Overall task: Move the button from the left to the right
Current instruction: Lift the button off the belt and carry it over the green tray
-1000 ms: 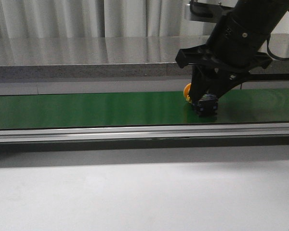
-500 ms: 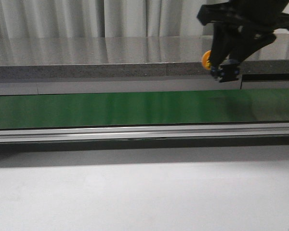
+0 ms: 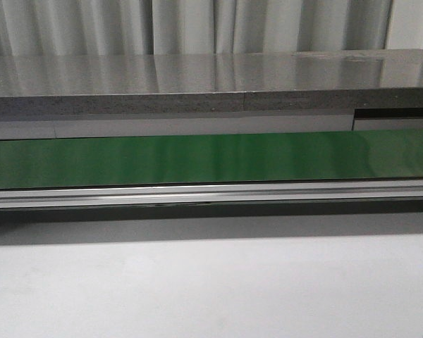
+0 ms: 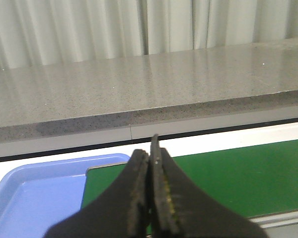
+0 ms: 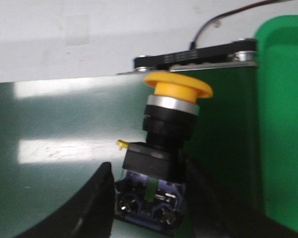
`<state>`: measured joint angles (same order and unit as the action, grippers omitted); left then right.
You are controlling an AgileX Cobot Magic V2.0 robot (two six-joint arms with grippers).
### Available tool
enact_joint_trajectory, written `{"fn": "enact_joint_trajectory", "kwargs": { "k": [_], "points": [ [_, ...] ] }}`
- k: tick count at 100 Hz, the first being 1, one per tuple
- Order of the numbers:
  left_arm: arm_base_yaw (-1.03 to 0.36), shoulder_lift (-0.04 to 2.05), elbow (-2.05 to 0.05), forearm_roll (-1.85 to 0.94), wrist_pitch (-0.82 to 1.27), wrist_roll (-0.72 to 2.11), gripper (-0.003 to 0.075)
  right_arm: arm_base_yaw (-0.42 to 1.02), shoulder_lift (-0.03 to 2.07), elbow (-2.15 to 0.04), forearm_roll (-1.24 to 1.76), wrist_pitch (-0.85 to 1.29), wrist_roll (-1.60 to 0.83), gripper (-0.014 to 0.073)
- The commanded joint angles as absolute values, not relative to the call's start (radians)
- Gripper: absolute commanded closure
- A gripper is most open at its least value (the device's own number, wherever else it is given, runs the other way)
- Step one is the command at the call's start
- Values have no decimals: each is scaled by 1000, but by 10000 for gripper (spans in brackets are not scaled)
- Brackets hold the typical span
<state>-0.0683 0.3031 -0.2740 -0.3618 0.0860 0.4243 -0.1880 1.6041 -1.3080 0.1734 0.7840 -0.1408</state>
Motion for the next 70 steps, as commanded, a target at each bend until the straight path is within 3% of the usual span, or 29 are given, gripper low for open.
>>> {"fn": "enact_joint_trajectory", "kwargs": {
  "k": [1, 33, 70],
  "points": [
    [-79, 309, -301, -373, 12, 420, 739, -251, 1554, -1342, 162, 748, -147, 337],
    [-79, 309, -301, -373, 12, 420, 739, -455, 1595, -1342, 81, 688, -148, 337],
    [-79, 309, -301, -373, 12, 420, 739, -454, 1739, -1342, 82, 647, -159, 337]
  ]
}}
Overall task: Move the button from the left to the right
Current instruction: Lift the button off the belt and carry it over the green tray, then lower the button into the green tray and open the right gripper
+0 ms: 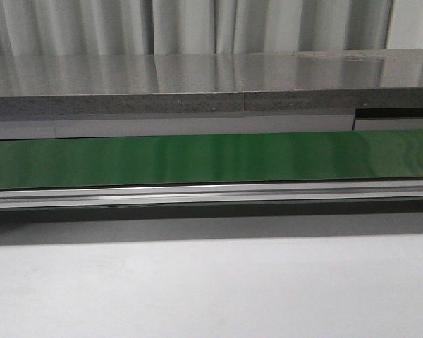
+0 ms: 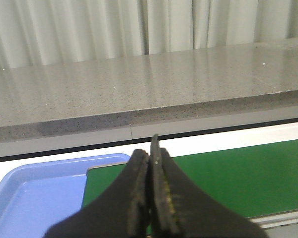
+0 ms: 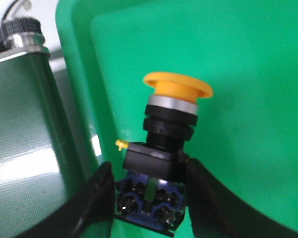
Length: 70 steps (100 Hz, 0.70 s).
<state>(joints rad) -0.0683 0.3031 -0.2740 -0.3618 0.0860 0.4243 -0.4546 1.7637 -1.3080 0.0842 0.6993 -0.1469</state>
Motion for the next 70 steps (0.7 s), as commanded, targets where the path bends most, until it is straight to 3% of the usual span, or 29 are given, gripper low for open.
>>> {"fn": "enact_joint_trajectory", "kwargs": {
  "k": [1, 51, 70],
  "points": [
    [-79, 309, -301, -373, 12, 420, 739, -454, 1743, -1342, 82, 647, -159, 337],
    [-79, 309, -301, -373, 12, 420, 739, -429, 1798, -1342, 122, 636, -195, 328],
    [-79, 309, -301, -373, 12, 420, 739, -429, 1798, -1342, 122, 634, -195, 158]
  ]
}}
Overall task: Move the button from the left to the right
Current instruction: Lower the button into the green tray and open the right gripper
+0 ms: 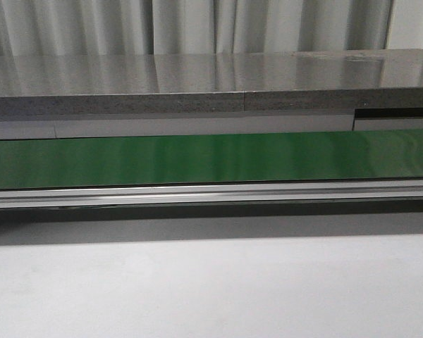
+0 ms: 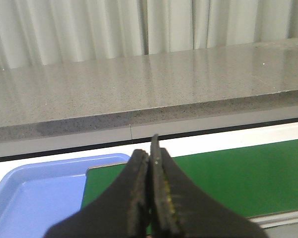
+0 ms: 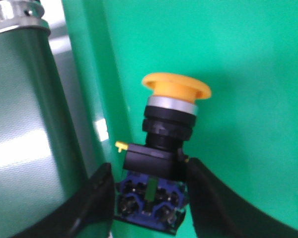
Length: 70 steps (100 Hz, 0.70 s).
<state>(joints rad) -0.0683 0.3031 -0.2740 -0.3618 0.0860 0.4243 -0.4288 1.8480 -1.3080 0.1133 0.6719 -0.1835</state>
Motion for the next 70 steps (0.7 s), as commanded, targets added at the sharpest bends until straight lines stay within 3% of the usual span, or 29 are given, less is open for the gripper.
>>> {"fn": "enact_joint_trajectory", "kwargs": {
  "k": [1, 12, 44, 70],
  "points": [
    [-79, 309, -301, -373, 12, 420, 739, -429, 1798, -1342, 122, 633, -195, 144],
    [-79, 309, -301, -373, 12, 420, 739, -429, 1798, -1342, 122, 630, -195, 92],
    [-79, 309, -301, -373, 12, 420, 739, -412, 1729, -1347, 138, 607, -195, 94],
    [-79, 309, -301, -373, 12, 420, 739, -305, 1552, -1344, 177, 524, -195, 94]
  ]
}}
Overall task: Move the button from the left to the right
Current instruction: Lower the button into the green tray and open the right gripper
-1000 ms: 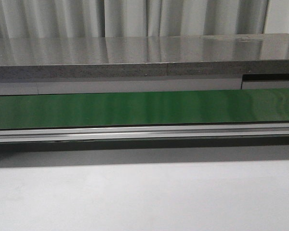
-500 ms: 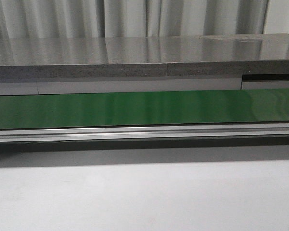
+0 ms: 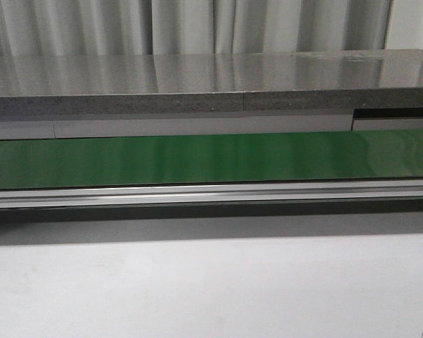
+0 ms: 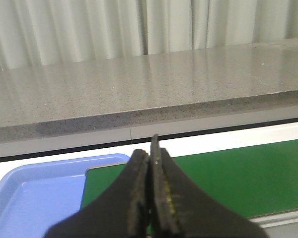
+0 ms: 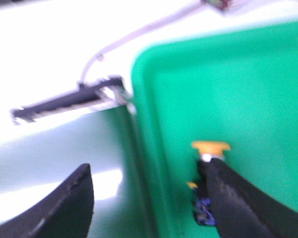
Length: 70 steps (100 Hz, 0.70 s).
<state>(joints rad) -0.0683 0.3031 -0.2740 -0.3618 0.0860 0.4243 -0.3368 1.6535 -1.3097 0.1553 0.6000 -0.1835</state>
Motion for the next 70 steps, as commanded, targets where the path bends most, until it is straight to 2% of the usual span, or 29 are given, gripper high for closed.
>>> {"fn": "enact_joint_trajectory", "kwargs": {
  "k": [1, 30, 70],
  "points": [
    [-79, 309, -301, -373, 12, 420, 739, -301, 1541, -1344, 178, 520, -195, 94],
    [-79, 309, -301, -373, 12, 420, 739, -143, 1276, -1191, 204, 339, -195, 94],
    [-79, 309, -301, -373, 12, 420, 739, 69, 862, -749, 207, 72, -195, 94]
  ]
}}
